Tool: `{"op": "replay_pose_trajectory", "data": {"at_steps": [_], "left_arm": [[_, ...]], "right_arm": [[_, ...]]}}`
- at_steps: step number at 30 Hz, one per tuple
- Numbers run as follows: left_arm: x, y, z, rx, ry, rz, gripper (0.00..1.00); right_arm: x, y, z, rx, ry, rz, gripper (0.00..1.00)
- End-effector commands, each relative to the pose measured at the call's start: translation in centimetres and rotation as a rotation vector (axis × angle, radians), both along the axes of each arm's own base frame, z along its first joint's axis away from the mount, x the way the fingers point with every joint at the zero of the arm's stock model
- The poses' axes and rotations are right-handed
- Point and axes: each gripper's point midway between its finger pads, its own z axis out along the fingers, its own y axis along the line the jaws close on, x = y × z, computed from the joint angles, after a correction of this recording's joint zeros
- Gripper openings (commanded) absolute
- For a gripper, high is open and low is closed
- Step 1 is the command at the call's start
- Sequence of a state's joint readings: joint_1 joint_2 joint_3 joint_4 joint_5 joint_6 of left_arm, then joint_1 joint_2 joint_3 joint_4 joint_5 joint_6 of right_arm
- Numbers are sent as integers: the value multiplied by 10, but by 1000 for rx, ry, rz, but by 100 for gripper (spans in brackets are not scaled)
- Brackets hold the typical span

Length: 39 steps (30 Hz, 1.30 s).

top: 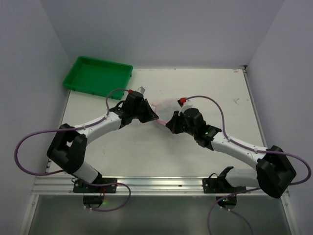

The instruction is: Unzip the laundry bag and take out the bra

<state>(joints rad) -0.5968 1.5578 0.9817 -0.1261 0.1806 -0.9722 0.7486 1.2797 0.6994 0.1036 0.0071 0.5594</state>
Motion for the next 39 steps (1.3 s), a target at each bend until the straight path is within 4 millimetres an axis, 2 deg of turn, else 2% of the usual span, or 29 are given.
{"op": "replay_pose_trajectory", "data": {"at_steps": [1, 4, 6, 7, 9, 12, 13, 14, 16, 17, 18, 20, 21, 23, 24, 25, 28, 31, 33, 38, 39], "left_arm": [[24, 24, 13, 16, -65, 49, 0], [32, 39, 13, 27, -93, 29, 0], [42, 43, 22, 49, -128, -23, 0], [46, 42, 18, 67, -127, -49, 0], [61, 37, 23, 98, -152, -114, 0], [76, 26, 35, 107, -202, -182, 0], [91, 20, 44, 98, -229, -185, 0], [97, 16, 48, 94, -242, -190, 0], [110, 12, 52, 93, -251, -179, 21], [119, 9, 67, 83, -277, -162, 32], [121, 12, 70, 85, -273, -149, 54], [122, 16, 81, 81, -278, -107, 84], [118, 21, 93, 80, -294, -84, 99], [113, 33, 92, 99, -274, -17, 100], [102, 40, 77, 117, -233, -4, 100], [94, 45, 85, 108, -241, 10, 100], [66, 55, 66, 88, -183, 37, 100], [41, 49, 54, 52, -149, 15, 93], [29, 35, 55, 21, -149, -17, 86], [19, 13, 49, 18, -141, -44, 71], [19, 10, 43, 25, -128, -48, 65]], "right_arm": [[14, -64, -4, -86, -24, -153, 0], [20, -114, -17, -115, 41, -285, 0], [23, -123, -16, -136, 32, -295, 0], [23, -125, -15, -146, 34, -291, 0], [27, -117, -6, -141, 22, -251, 0], [29, -92, 5, -73, 24, -143, 0], [30, -81, 5, -47, 28, -113, 0], [27, -70, 8, -3, 49, -82, 0], [25, -46, 19, 46, 47, -26, 0], [23, -36, 17, 60, 76, -12, 0], [26, -24, 29, 87, 50, 6, 0], [22, -1, 33, 111, 57, 39, 0], [23, 7, 40, 129, 49, 49, 0], [22, 21, 47, 164, 46, 65, 0], [24, 25, 48, 170, 49, 63, 0], [25, 29, 50, 183, 43, 67, 0], [25, 38, 55, 210, 35, 79, 0], [25, 47, 56, 209, 35, 97, 0], [26, 51, 57, 206, 31, 109, 0], [23, 62, 51, 194, 42, 131, 0], [22, 63, 50, 189, 42, 134, 0]]}}
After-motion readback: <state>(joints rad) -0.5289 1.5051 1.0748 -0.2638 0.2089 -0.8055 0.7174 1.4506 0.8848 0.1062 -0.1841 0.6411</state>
